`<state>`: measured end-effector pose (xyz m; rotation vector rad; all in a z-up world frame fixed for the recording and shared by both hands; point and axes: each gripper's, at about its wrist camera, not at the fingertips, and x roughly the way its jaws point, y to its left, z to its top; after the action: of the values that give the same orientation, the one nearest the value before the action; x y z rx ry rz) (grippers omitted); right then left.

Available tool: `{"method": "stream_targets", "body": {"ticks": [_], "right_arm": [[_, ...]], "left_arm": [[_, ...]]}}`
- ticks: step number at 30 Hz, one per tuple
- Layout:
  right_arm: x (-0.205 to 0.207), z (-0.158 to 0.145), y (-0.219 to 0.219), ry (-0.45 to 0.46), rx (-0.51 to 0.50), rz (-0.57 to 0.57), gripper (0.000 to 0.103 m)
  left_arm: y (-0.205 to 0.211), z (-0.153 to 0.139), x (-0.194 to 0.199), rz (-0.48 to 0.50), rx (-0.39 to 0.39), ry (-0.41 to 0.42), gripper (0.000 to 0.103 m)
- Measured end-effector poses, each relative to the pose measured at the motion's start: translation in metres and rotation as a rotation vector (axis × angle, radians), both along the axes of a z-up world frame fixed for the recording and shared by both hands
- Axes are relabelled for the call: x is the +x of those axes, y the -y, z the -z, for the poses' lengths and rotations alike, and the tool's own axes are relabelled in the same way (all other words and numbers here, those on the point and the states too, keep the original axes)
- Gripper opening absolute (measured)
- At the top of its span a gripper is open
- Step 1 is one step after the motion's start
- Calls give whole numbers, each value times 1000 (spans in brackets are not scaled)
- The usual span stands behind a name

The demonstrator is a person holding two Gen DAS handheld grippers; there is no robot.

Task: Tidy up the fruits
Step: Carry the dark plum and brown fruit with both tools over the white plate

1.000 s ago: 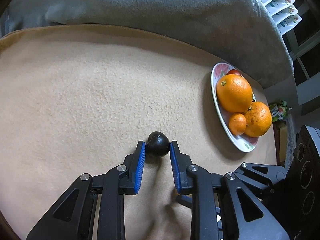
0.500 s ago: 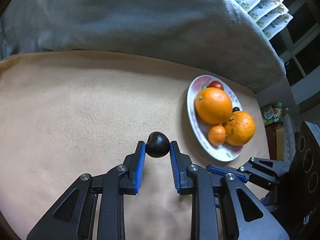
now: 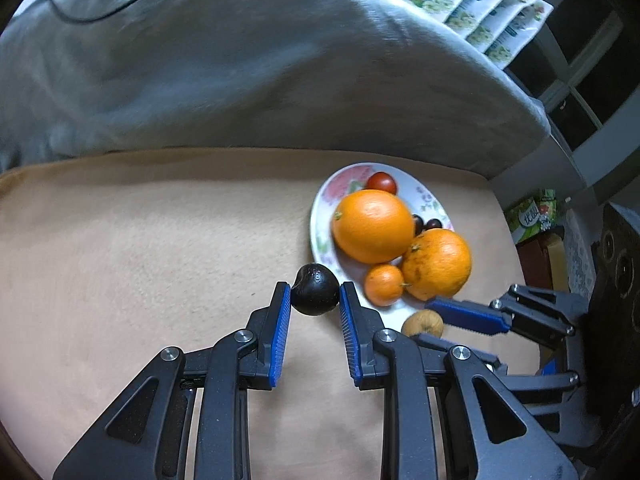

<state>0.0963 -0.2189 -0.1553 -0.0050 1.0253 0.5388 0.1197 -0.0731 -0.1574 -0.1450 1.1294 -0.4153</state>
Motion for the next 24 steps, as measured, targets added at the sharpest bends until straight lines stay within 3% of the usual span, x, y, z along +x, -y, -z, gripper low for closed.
{"method": "stream_targets", "body": {"ticks": [11, 24], "right_arm": [[6, -20, 50, 41, -4, 84, 29], [39, -21, 82, 39, 9, 142, 29]], "left_arm": [[39, -16, 3, 82, 26, 51, 23], [70, -19, 15, 148, 38, 67, 23]]}}
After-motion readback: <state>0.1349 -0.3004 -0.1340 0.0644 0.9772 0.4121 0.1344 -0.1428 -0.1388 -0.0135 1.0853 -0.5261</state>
